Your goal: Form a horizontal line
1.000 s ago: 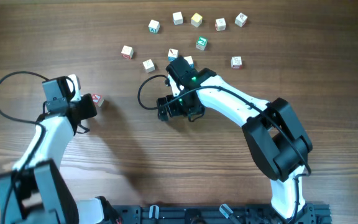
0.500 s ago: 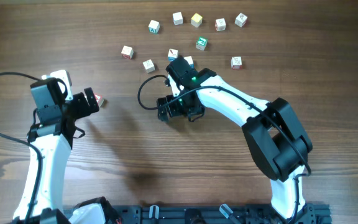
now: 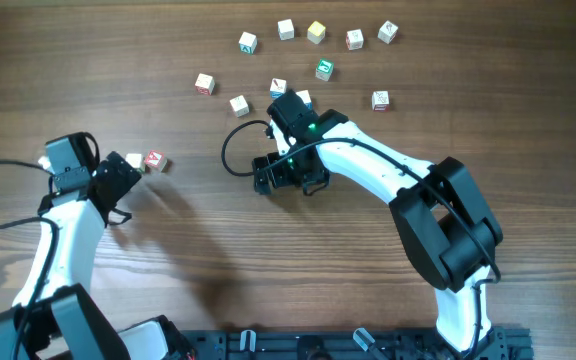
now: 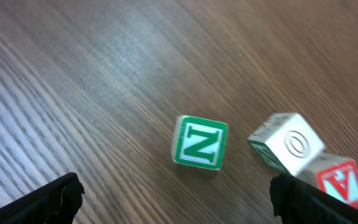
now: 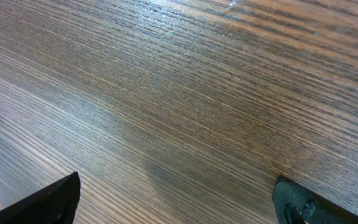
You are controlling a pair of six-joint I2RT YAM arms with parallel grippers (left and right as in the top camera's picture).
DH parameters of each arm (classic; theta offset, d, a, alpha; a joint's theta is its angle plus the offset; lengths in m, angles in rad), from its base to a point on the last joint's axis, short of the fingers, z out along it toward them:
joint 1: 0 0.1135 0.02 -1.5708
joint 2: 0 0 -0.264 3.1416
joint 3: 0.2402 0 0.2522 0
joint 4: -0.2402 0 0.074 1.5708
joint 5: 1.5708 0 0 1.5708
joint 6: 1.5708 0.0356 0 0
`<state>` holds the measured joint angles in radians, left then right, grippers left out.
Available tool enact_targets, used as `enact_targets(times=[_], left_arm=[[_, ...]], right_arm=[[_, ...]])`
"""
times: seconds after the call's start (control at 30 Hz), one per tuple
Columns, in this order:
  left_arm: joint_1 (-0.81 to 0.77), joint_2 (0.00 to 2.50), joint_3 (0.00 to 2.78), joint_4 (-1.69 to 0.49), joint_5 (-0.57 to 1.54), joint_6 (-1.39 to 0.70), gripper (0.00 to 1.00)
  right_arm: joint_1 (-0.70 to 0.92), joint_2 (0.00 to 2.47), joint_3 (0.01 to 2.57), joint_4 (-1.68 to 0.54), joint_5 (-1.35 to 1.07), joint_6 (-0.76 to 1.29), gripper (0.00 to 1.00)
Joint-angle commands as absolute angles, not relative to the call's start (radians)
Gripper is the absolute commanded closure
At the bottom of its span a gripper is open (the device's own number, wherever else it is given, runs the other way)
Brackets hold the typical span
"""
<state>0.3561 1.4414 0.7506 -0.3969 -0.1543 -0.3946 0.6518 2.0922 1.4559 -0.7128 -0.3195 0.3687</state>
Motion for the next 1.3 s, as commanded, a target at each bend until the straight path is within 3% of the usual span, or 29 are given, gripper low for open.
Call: enact_targets(times=[0.0,0.33,0.4,0.77,1.0,1.27], left_arm=[[0.363,1.494,0.748,-0.376,-0.174,-0.453,0.00],[0.387,1.634,0.748,-0.287,-0.173,-0.454,0.00],[0.391,1.650,0.748,-0.278,-0.173,-0.454,0.05],[0.391,1.659,0.748,-0.203,-0.169,-0.449,0.54],[0.391,1.659,0.748,-0.101,-0.141,-0.440,0.67],[0.391,1.659,0.748,-0.066,-0.061,-0.389,0.68]], right_arm=[[0.650,2.095,1.451,-0.708,-0.283,0.366,0.00],[0.650,2.095,1.451,-0.709,-0.283,0.366,0.01],[0.650,2.095,1.451,-0.708,-0.283,0.366,0.00],[0.650,2.095,1.451,-0.708,-0.283,0.366,0.00],[0.650,2.095,1.451,-0.708,-0.283,0.366,0.00],[0.650,2.095,1.451,-0.707,-0.283,0.367,0.00]])
